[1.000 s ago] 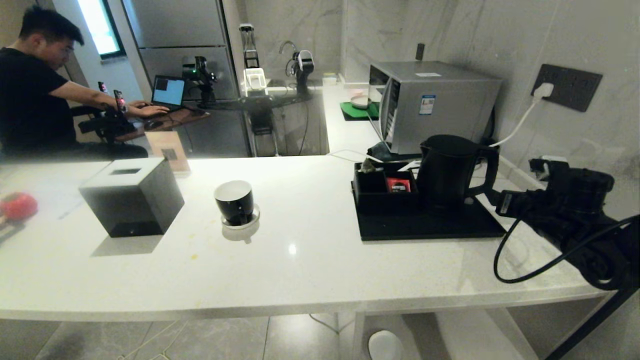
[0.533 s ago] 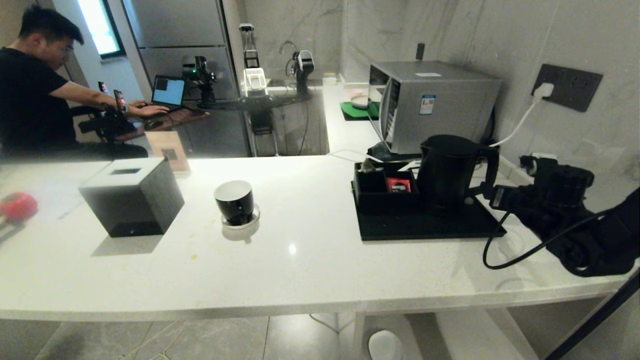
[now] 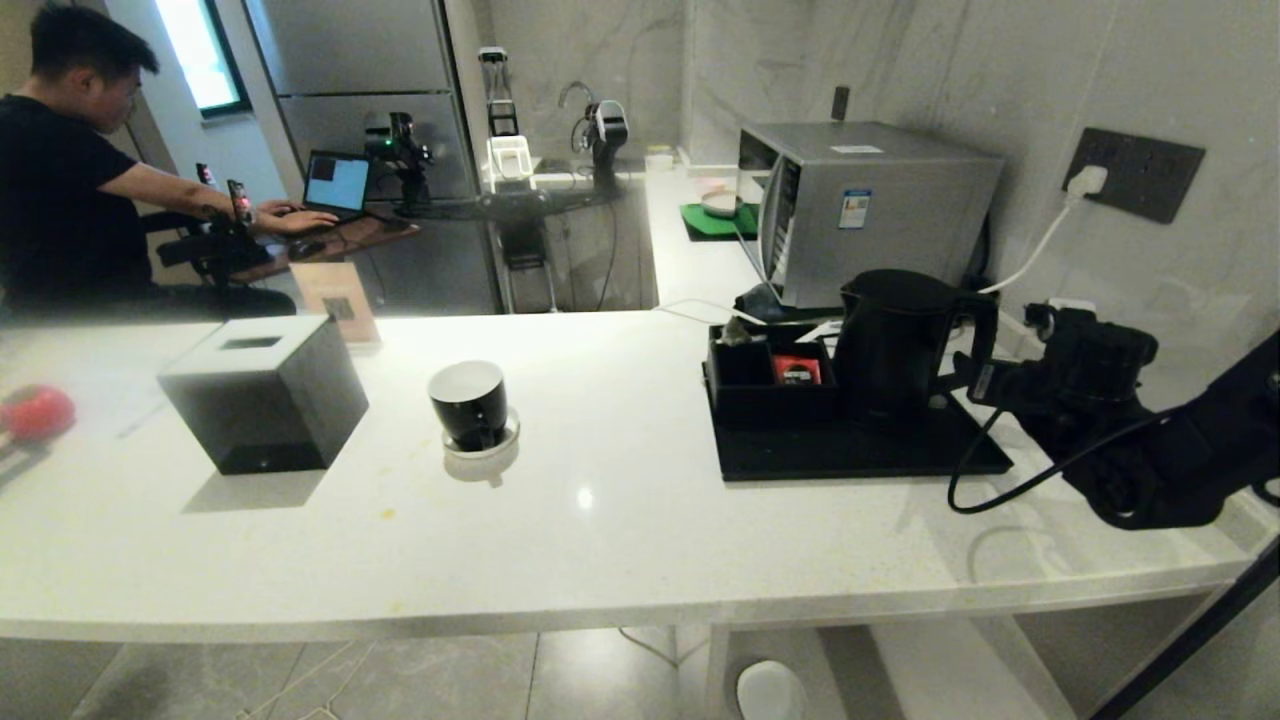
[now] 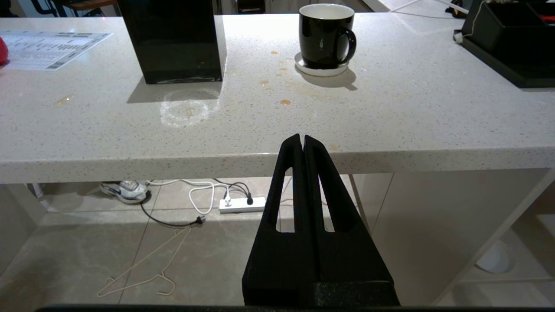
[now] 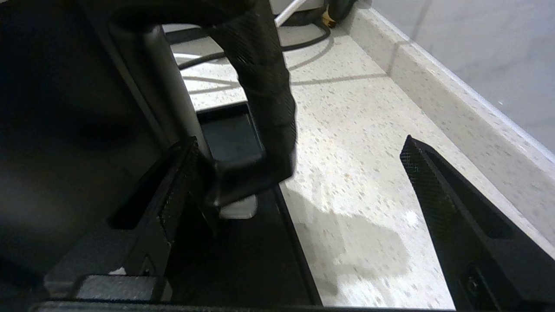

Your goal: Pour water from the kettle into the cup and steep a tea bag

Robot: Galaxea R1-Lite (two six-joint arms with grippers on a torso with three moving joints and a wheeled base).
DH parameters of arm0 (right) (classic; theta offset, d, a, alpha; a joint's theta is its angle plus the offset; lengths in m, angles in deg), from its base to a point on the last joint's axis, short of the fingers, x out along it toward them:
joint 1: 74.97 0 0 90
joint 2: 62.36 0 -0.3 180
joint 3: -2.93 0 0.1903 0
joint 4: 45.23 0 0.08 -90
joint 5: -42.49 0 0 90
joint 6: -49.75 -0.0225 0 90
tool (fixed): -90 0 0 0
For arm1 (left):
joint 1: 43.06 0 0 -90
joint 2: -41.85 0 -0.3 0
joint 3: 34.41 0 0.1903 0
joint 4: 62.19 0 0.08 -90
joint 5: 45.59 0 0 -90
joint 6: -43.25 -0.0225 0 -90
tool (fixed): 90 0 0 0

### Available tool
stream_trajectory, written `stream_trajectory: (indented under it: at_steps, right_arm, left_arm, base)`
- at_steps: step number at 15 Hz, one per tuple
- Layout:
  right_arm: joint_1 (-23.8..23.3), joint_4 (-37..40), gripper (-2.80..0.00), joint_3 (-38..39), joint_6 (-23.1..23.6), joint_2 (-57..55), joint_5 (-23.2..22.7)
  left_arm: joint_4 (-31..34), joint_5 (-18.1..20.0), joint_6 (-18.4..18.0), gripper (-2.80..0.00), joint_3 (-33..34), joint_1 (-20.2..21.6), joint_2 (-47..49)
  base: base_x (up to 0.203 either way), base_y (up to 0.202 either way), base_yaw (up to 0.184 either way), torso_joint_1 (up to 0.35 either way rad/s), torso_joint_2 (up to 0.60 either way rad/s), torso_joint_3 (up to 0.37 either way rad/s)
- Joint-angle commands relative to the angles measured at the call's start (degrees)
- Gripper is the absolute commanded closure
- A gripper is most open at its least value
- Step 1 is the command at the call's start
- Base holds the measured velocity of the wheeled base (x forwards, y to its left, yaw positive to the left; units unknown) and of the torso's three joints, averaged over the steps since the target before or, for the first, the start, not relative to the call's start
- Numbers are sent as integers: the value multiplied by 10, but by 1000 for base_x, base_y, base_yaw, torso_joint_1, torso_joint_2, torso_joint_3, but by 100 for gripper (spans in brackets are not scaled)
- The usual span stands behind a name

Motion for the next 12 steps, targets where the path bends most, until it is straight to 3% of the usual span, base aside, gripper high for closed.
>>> stream_trajectory:
  at_steps: [1, 12]
  right_arm:
    - [0, -3, -280, -27, 0, -22, 9]
    - [-8, 2, -280, -152, -1, -89, 27]
  left_arm:
    - [0, 0, 0, 0, 0, 0, 0]
    - [0, 0, 0, 0, 0, 0, 0]
  base:
    - [0, 0, 0, 0, 0, 0]
    - [0, 0, 0, 0, 0, 0]
